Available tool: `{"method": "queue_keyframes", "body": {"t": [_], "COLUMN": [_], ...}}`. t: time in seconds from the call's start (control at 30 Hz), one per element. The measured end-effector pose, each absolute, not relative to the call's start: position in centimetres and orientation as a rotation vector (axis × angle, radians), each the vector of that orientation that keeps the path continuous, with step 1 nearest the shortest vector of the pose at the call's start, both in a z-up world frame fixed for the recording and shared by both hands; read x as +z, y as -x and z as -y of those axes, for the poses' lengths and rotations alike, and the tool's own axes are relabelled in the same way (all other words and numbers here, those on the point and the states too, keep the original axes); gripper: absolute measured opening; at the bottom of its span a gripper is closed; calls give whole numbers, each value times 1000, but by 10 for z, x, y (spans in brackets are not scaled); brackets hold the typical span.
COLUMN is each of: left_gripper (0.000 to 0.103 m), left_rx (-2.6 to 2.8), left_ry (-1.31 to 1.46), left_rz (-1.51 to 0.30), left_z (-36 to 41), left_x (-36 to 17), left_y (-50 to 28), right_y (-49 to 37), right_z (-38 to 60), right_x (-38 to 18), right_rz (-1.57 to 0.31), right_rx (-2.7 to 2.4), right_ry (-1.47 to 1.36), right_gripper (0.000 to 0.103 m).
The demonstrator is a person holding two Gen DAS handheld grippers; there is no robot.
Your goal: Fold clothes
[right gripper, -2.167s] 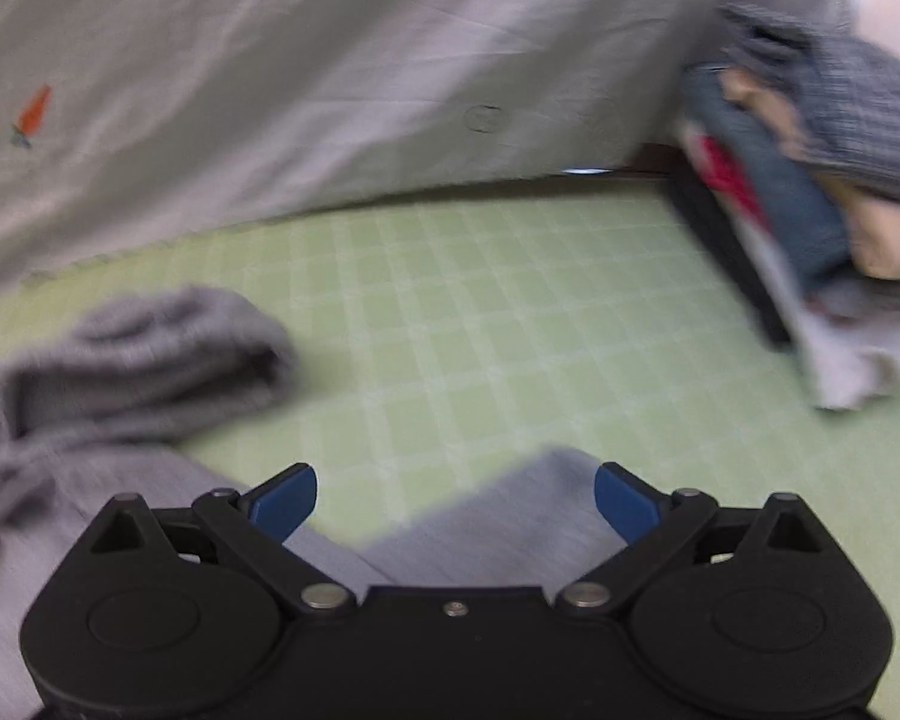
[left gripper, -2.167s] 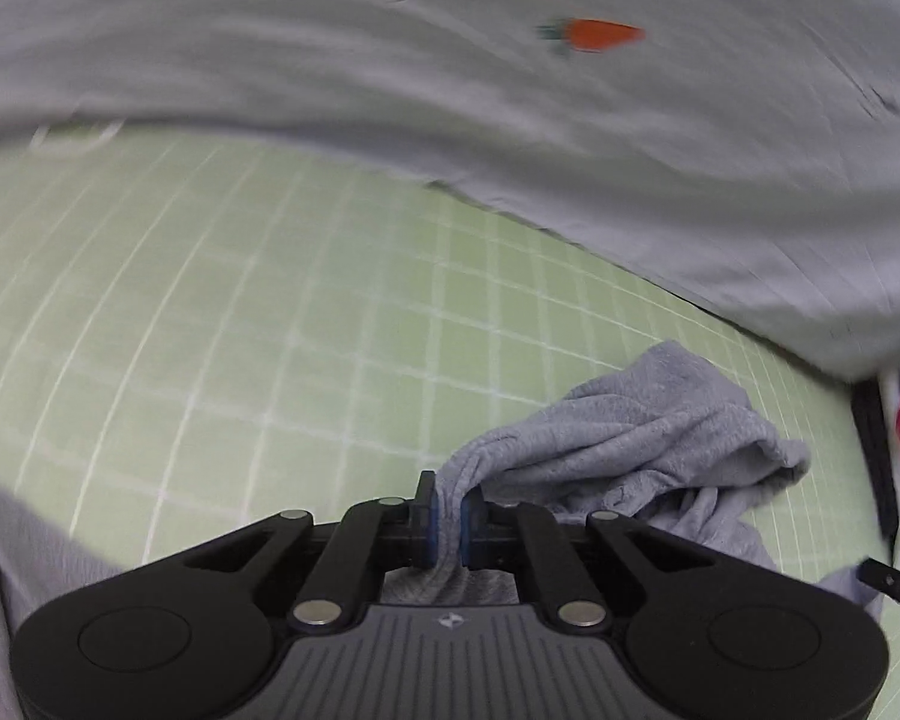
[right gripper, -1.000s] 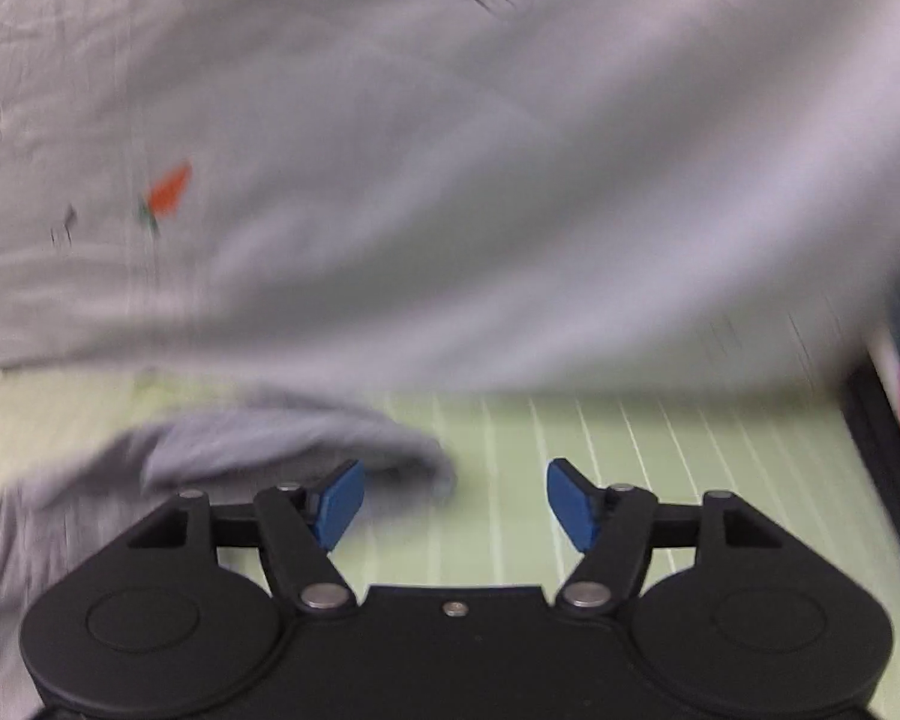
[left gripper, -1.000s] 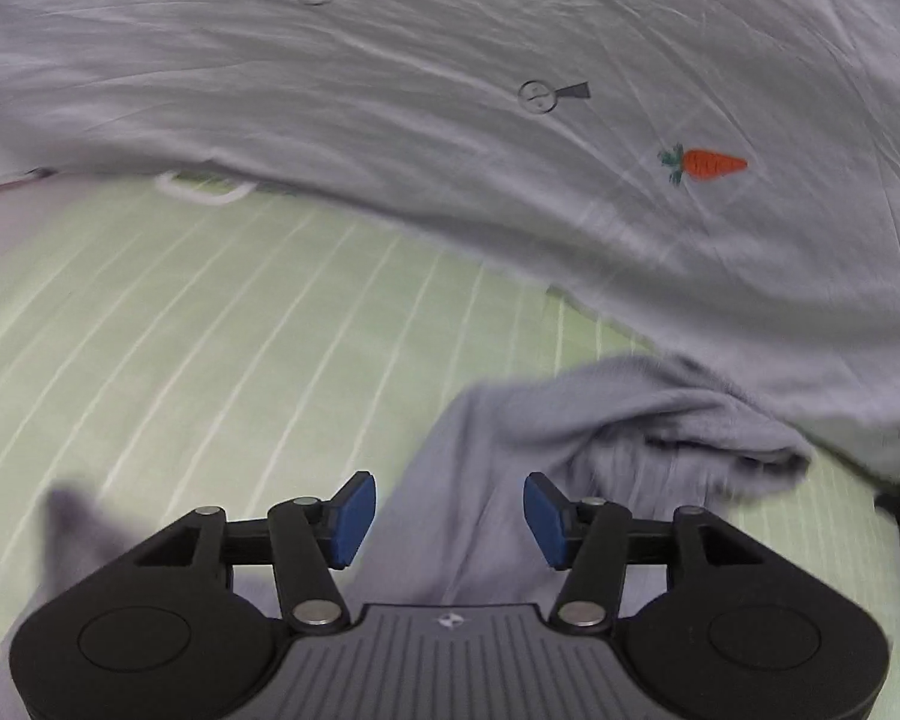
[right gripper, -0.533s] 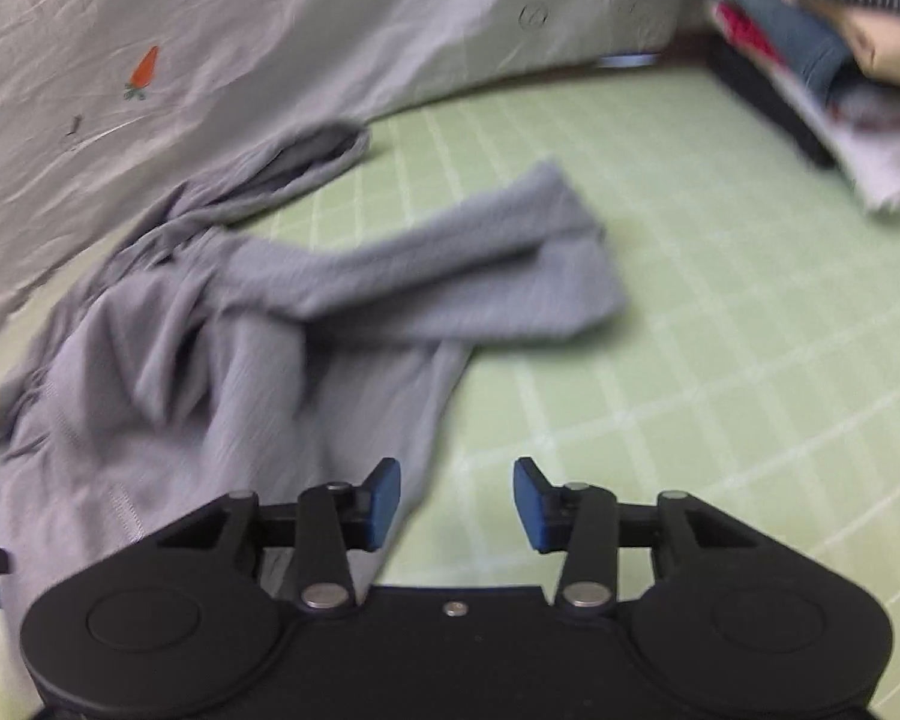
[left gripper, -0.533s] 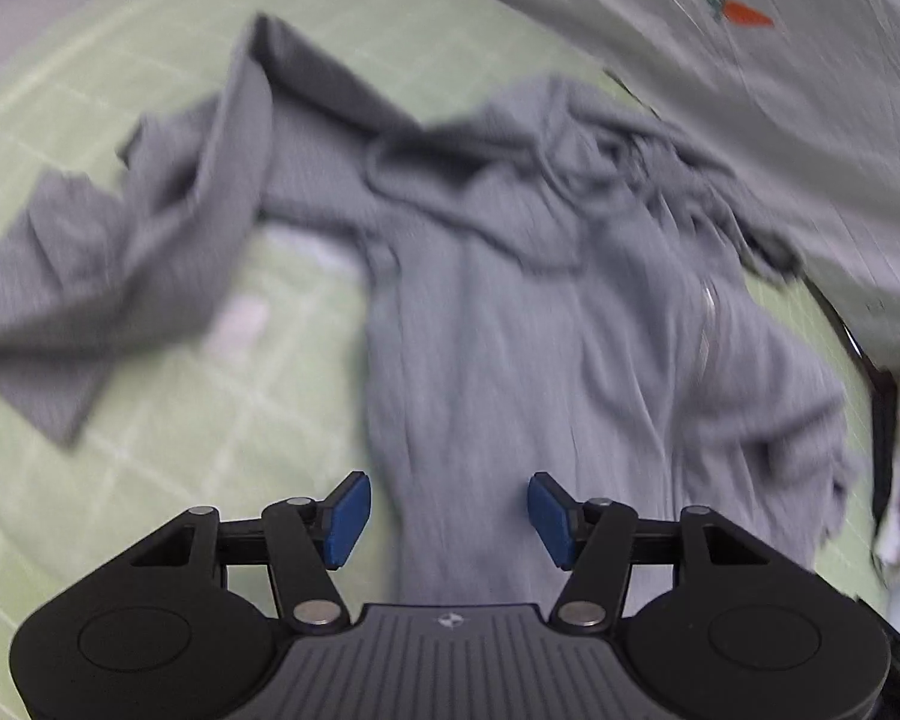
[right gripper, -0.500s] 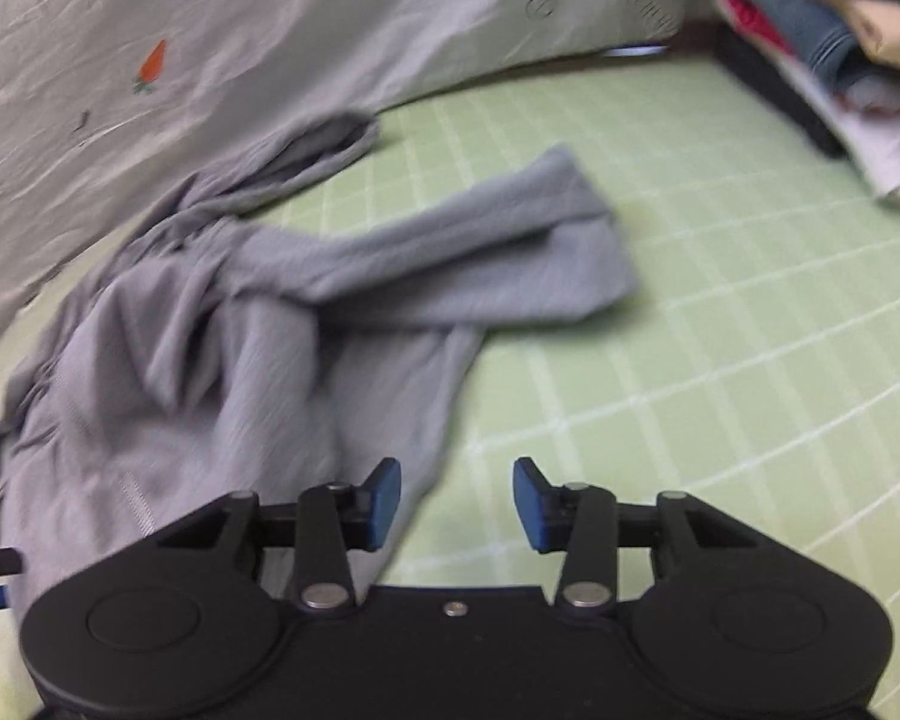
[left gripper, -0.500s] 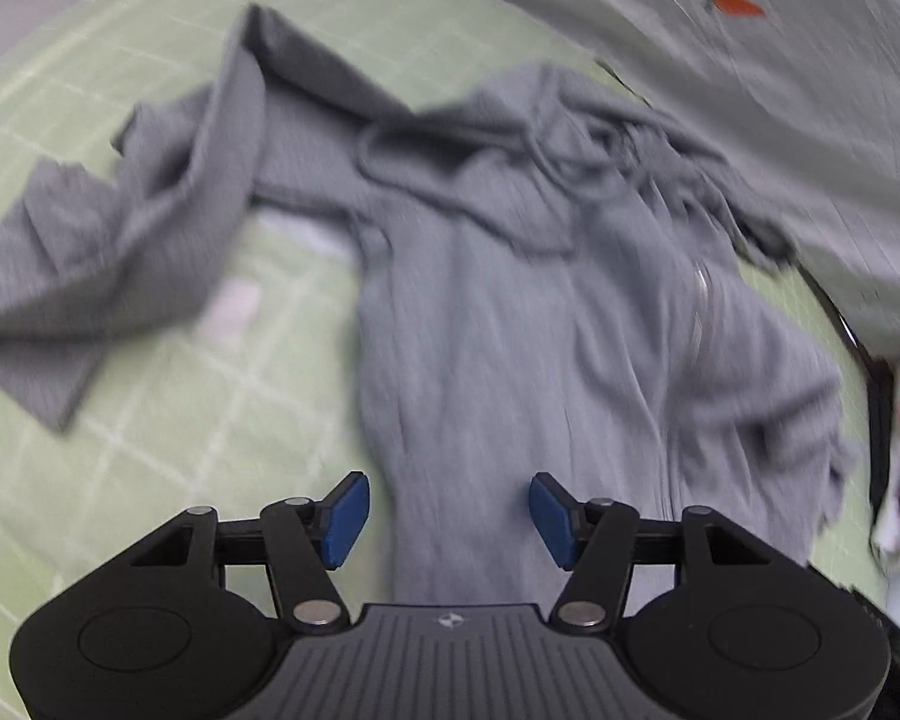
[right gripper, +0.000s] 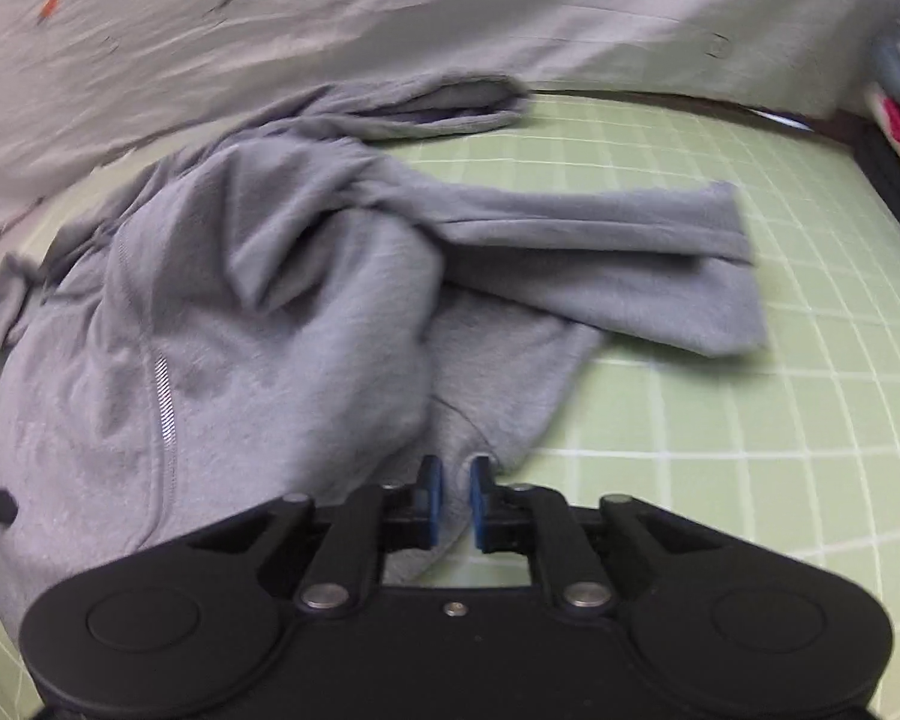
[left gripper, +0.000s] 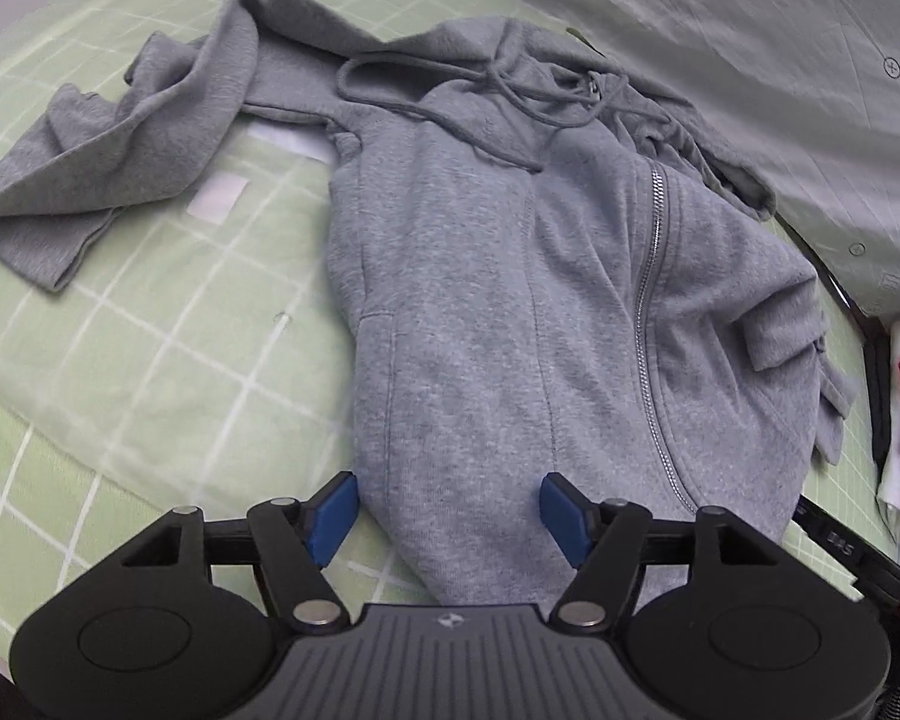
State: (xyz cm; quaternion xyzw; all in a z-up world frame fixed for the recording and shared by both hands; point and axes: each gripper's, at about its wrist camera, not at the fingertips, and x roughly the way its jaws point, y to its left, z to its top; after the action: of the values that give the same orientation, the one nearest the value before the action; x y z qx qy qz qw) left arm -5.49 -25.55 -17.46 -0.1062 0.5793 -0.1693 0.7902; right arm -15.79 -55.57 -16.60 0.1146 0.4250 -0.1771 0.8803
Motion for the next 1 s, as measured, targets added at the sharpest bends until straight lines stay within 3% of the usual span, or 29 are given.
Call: {"method": "queue_keyframes", "body": {"t": [0.43, 0.53, 0.63, 0.7, 0.8, 0.83, 0.87, 0.93, 1.0], "left_gripper": [82, 84, 85, 85, 84, 74, 49, 13, 12], "left_rx": [-279, -264, -254, -249, -253, -261, -270, -296, -311], "left_ry": [221, 194, 169, 154, 138, 137, 135, 166, 177], "left_rz": [-1230, -1236, -1242, -1245, -1241, -1233, -1223, -1214, -1191], "left_z": [271, 278, 283, 286, 287, 287, 286, 283, 279], "left_x": [-175, -176, -176, -176, -176, -175, -174, -172, -166], "left_y": [56, 54, 52, 51, 51, 51, 51, 49, 45], "right_y": [251, 267, 269, 266, 255, 249, 243, 229, 215], "right_z": [721, 745, 740, 723, 698, 689, 681, 667, 652], "right_x": [-113, -109, -122, -130, -142, -145, -148, -153, -156], "right_rz": [-711, -714, -755, -768, -787, -794, -800, -810, -819], "right_rx": [-1100, -1174, -1166, -1129, -1058, -1031, -1000, -923, -848], "right_ry": [-42, -101, -162, -182, -220, -235, -248, -271, -285], "right_gripper": [8, 14, 41, 72, 89, 90, 92, 92, 92]}}
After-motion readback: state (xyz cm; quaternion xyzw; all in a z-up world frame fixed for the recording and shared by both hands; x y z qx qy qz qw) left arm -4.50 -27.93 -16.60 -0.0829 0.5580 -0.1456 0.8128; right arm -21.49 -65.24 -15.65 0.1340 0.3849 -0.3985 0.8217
